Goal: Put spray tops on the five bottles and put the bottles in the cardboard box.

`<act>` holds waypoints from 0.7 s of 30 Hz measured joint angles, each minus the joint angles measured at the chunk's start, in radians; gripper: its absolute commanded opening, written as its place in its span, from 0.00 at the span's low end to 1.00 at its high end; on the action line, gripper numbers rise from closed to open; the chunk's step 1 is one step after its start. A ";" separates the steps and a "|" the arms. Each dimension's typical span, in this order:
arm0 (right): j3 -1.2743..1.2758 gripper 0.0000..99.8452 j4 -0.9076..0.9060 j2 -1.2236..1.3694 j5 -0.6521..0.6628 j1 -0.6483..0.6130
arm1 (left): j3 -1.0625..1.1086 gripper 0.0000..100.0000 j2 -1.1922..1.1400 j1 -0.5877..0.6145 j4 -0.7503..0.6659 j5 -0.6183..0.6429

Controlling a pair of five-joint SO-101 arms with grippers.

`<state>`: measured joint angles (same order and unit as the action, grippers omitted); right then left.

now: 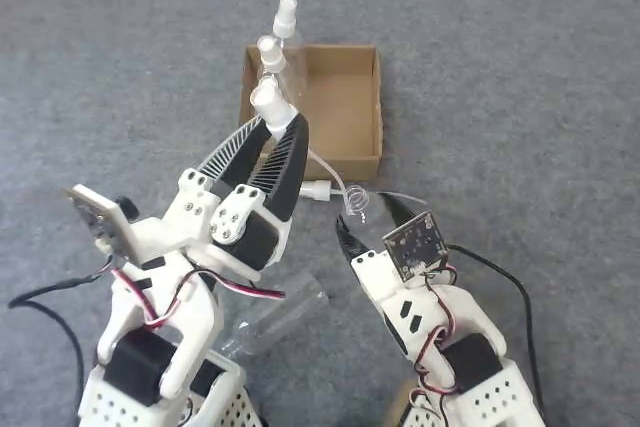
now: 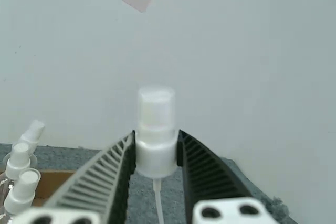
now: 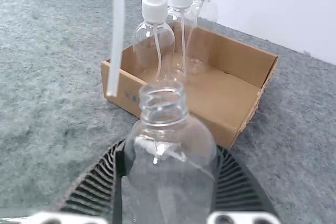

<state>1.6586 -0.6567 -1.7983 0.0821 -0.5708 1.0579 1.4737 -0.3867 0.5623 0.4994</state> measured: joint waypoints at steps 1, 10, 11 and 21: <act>0.000 0.08 0.000 0.000 0.000 0.000 | 0.000 0.01 0.000 0.000 -0.011 0.000; 0.000 0.08 0.041 0.000 0.000 0.000 | 0.049 0.01 0.003 0.029 -0.115 0.000; 0.000 0.08 0.044 0.000 0.000 0.000 | 0.049 0.01 0.005 0.037 -0.117 0.000; 0.000 0.08 0.046 0.000 0.000 -0.040 | 0.084 0.01 0.005 0.038 -0.117 0.000</act>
<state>1.6586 -0.6107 -1.7983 0.0821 -0.6107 1.1423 1.4784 -0.3483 0.4457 0.4994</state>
